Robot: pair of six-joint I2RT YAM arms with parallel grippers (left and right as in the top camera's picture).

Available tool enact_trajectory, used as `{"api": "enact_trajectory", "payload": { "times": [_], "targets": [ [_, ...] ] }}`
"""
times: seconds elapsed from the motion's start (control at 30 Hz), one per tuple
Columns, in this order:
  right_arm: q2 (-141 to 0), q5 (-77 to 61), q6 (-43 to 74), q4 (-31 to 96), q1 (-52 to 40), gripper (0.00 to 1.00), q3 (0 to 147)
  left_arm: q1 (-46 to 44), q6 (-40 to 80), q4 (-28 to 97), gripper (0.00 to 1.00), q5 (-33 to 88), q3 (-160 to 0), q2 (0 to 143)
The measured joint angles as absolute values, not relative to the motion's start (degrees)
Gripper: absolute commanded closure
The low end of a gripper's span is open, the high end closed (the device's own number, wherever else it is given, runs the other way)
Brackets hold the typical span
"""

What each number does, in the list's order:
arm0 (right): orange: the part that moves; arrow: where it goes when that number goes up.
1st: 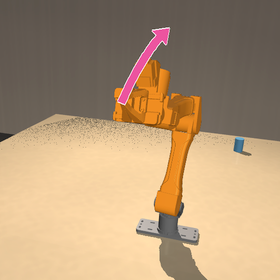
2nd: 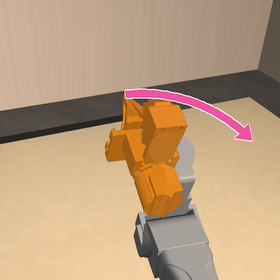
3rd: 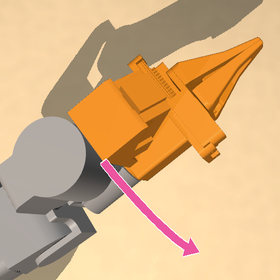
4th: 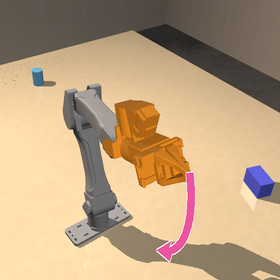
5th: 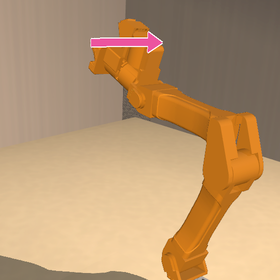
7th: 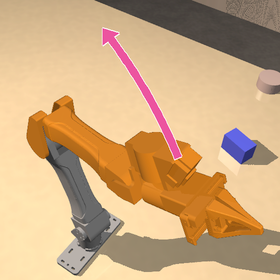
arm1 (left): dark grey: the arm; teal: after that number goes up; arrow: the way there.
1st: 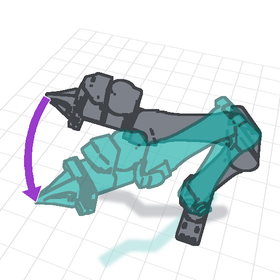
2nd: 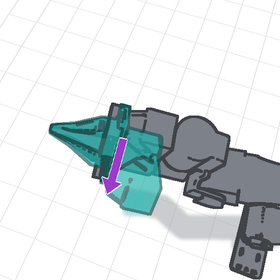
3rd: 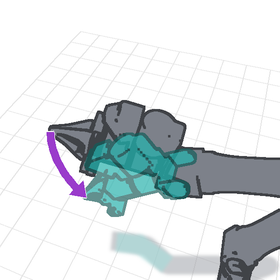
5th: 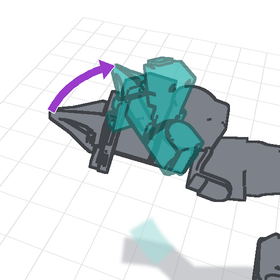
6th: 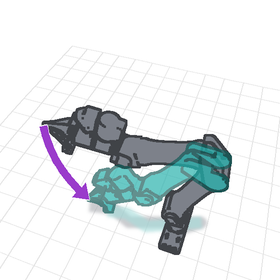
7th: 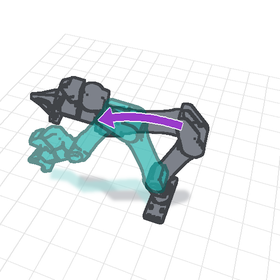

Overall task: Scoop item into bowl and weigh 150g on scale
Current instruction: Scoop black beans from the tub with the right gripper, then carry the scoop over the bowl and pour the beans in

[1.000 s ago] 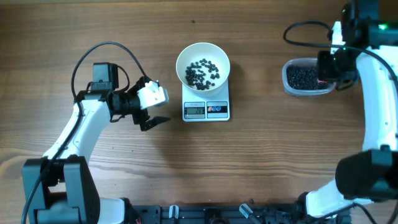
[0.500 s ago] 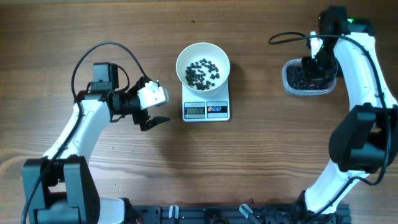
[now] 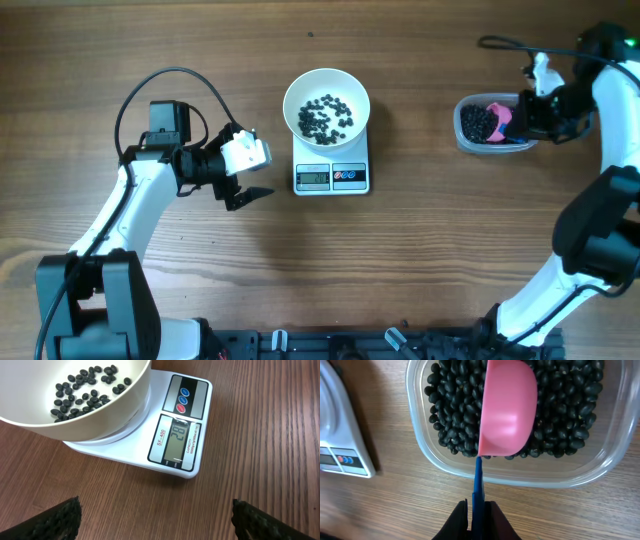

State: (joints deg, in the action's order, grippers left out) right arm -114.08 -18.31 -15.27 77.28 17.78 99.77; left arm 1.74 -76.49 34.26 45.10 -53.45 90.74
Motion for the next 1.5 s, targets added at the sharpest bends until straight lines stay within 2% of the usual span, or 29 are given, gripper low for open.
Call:
{"api": "enact_trajectory", "payload": {
  "times": [0.33, 0.7, 1.03, 1.13, 1.3, 1.5],
  "targets": [
    [-114.17, -24.64, -16.36, 71.48, 19.94, 0.96, 89.38, 1.74, -76.49, 34.26, 0.00, 45.10, -53.45, 90.74],
    [-114.02, -36.75, -16.82, 74.30, 26.74, 0.96, 89.34, 1.74, -76.49, 34.28, 0.00, 45.10, -53.45, 90.74],
    [-111.02, -51.03, -30.11, 84.33, 30.24, 0.96, 89.41, 1.74, -76.49, 34.28, 0.00, 45.10, -53.45, 90.74],
    [-111.02, -54.11, -32.08, 85.08, 27.68, 0.96, 90.15, 1.74, -76.49, 34.26, 0.00, 45.10, -53.45, 90.74],
    [-110.98, -61.84, -32.62, 81.54, 16.16, 0.96, 91.39, 1.74, -76.49, 34.28, 0.00, 45.10, -53.45, 90.74],
    [-110.98, -66.24, -23.90, 70.35, 3.77, 0.96, 91.66, 1.74, -76.49, 34.26, 0.00, 45.10, -53.45, 90.74]
  ]
}}
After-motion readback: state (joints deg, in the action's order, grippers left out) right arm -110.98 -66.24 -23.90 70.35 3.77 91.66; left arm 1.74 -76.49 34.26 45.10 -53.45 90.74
